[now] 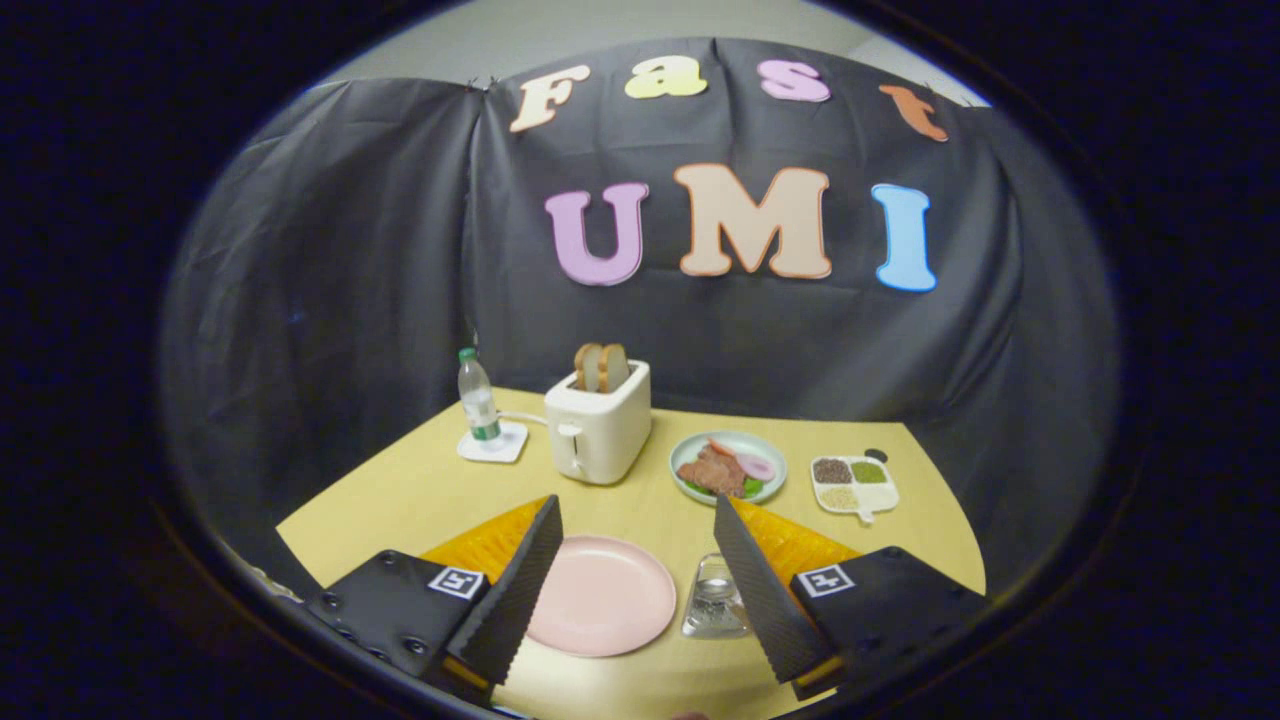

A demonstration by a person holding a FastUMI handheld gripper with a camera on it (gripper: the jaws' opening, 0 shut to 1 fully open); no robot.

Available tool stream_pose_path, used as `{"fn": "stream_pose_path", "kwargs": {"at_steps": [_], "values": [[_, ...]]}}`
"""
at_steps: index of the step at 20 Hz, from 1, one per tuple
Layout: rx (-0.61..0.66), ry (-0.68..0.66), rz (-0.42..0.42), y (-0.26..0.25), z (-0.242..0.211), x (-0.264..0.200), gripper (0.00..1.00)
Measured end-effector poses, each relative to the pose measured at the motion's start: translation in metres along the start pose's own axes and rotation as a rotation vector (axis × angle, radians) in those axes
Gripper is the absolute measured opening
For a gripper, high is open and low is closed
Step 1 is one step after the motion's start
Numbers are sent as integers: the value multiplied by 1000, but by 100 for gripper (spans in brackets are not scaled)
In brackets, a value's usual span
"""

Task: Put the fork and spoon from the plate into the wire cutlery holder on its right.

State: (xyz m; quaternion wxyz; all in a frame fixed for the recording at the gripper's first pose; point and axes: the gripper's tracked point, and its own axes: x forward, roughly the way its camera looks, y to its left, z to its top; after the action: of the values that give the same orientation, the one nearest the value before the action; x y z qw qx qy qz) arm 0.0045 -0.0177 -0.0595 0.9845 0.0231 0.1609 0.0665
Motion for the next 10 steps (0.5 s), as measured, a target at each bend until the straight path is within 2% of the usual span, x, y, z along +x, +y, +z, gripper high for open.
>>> {"fn": "stream_pose_path", "kwargs": {"at_steps": [10], "values": [[-36,-300,-108,7,56,-35,97]]}}
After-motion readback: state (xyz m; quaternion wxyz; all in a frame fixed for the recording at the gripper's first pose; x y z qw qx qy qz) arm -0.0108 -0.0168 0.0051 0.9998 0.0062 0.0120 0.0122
